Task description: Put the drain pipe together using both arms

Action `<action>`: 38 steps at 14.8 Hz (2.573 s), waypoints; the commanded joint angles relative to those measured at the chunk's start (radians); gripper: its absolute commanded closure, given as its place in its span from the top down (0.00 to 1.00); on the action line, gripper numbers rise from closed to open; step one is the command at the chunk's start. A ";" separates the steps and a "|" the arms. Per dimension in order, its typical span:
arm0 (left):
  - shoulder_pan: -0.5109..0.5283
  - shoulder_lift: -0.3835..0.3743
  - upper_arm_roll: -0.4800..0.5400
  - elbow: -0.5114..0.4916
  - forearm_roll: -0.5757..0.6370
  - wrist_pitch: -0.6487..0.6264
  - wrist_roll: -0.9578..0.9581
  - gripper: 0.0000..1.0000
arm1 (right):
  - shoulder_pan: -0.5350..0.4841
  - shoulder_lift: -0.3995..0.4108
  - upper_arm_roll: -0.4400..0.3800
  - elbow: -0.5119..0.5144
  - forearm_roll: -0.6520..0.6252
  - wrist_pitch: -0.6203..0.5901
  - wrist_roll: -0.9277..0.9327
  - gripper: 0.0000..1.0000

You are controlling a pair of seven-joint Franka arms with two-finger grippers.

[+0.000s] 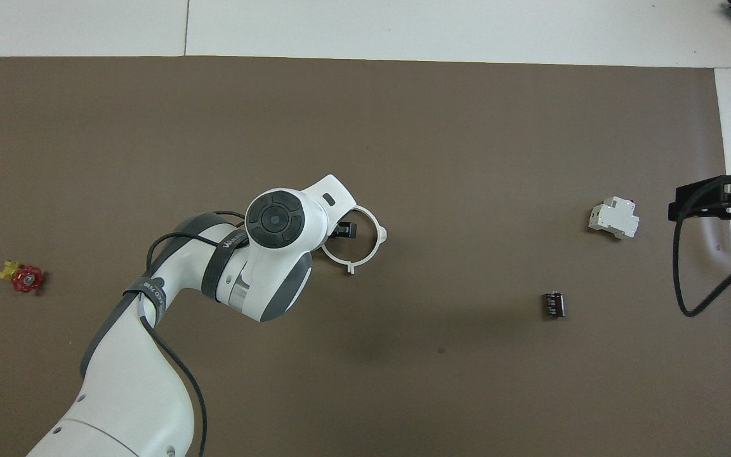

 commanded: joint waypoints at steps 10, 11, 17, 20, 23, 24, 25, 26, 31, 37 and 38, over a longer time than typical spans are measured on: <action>0.287 -0.320 0.007 -0.017 0.013 -0.398 0.313 1.00 | -0.004 -0.009 -0.001 -0.010 0.022 -0.004 0.004 1.00; 0.311 -0.337 0.009 -0.015 0.013 -0.431 0.342 1.00 | -0.006 -0.009 -0.001 -0.008 0.021 -0.002 0.004 1.00; 0.456 -0.379 0.010 0.172 0.013 -0.647 0.465 1.00 | -0.004 -0.009 -0.001 -0.008 0.021 -0.004 0.004 1.00; 0.497 -0.367 0.010 0.310 0.012 -0.776 0.473 1.00 | -0.004 -0.009 -0.001 -0.010 0.021 -0.002 0.004 1.00; 0.520 -0.345 0.010 0.414 0.010 -0.901 0.471 1.00 | -0.004 -0.009 -0.001 -0.010 0.021 -0.004 0.004 1.00; 0.522 -0.336 0.010 0.457 0.010 -0.954 0.471 1.00 | -0.004 -0.009 -0.001 -0.010 0.022 -0.004 0.004 1.00; 0.528 -0.328 0.010 0.503 0.010 -0.993 0.471 1.00 | -0.004 -0.009 -0.001 -0.008 0.022 -0.004 0.004 1.00; 0.531 -0.311 0.010 0.531 0.010 -1.019 0.471 1.00 | -0.004 -0.009 -0.001 -0.010 0.021 -0.002 0.004 1.00; 0.517 -0.419 0.004 0.373 0.007 -1.045 0.441 1.00 | -0.004 -0.009 -0.001 -0.010 0.021 -0.002 0.004 1.00; 0.516 -0.425 0.001 0.362 0.010 -1.022 0.450 1.00 | -0.004 -0.009 -0.001 -0.010 0.021 -0.004 0.004 1.00; 0.516 -0.420 0.003 0.368 0.016 -1.013 0.453 1.00 | -0.004 -0.009 -0.001 -0.010 0.021 -0.004 0.004 1.00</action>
